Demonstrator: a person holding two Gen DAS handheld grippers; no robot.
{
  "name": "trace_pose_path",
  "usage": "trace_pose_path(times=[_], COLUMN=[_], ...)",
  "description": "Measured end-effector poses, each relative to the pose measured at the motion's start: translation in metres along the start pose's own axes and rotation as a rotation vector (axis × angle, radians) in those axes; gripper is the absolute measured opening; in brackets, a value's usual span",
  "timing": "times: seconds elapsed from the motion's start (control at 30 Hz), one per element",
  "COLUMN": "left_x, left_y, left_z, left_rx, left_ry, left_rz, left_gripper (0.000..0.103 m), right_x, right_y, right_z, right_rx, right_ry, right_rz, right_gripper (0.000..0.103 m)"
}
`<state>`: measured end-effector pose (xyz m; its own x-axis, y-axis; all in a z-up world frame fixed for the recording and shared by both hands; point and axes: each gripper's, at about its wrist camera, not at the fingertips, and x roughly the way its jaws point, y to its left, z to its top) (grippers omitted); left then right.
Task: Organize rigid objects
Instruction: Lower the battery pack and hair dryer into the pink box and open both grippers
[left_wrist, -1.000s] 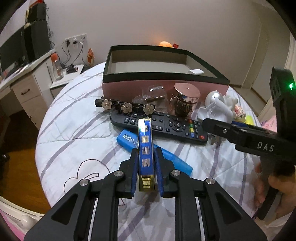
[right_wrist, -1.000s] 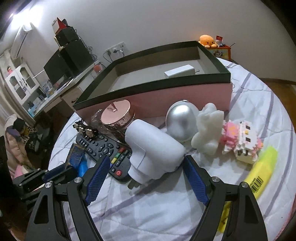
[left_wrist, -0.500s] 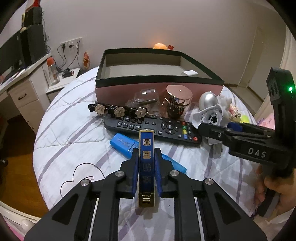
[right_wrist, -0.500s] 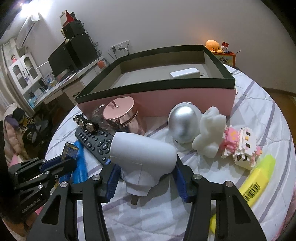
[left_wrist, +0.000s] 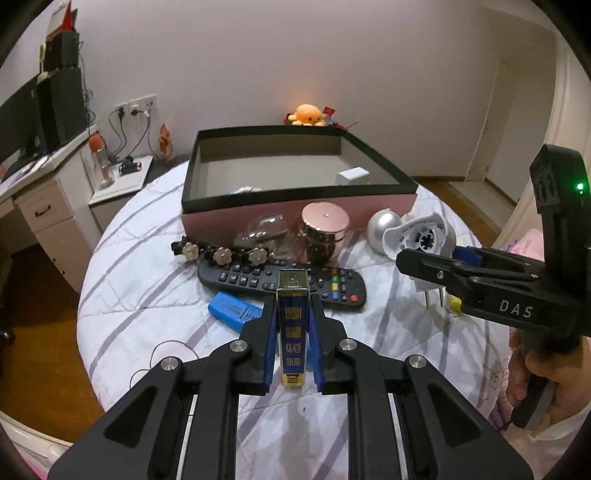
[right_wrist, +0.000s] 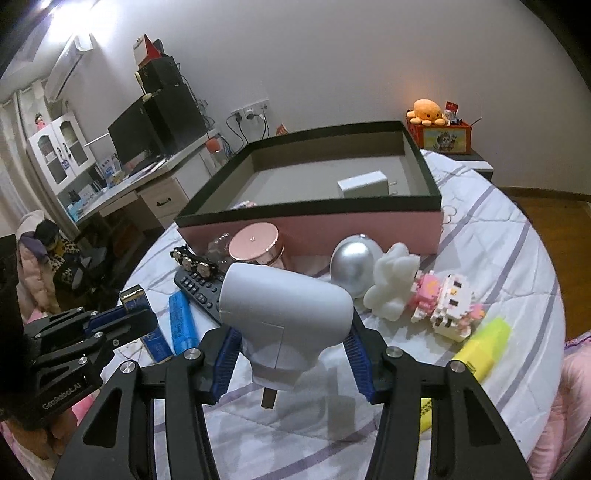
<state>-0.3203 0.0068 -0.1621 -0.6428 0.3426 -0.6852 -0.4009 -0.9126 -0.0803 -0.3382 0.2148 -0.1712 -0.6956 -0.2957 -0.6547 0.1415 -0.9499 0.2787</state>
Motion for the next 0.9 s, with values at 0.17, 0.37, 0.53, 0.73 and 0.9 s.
trace_pose_path(times=[0.17, 0.37, 0.53, 0.73, 0.9], left_x=[-0.010, -0.019, -0.016, -0.012, 0.006], left_y=[-0.008, -0.013, -0.012, -0.007, 0.000], left_z=[0.012, 0.029, 0.046, 0.081, 0.117], left_rx=[0.022, 0.049, 0.059, 0.072, 0.099], left_ry=[-0.029, -0.073, -0.085, -0.119, -0.121], left_rz=[-0.008, -0.013, -0.003, 0.009, 0.006], left_gripper=[0.015, 0.015, 0.015, 0.015, 0.015], right_x=[-0.009, -0.012, -0.009, -0.004, 0.015], right_y=[0.001, 0.007, 0.011, 0.012, 0.009], right_z=[0.007, 0.023, 0.036, 0.067, 0.097], right_rx=[-0.013, -0.046, -0.074, -0.109, -0.135], right_ry=[-0.020, -0.045, -0.056, -0.081, -0.071], right_rz=[0.007, 0.010, 0.020, 0.022, 0.012], right_gripper=[0.054, 0.054, 0.054, 0.054, 0.054])
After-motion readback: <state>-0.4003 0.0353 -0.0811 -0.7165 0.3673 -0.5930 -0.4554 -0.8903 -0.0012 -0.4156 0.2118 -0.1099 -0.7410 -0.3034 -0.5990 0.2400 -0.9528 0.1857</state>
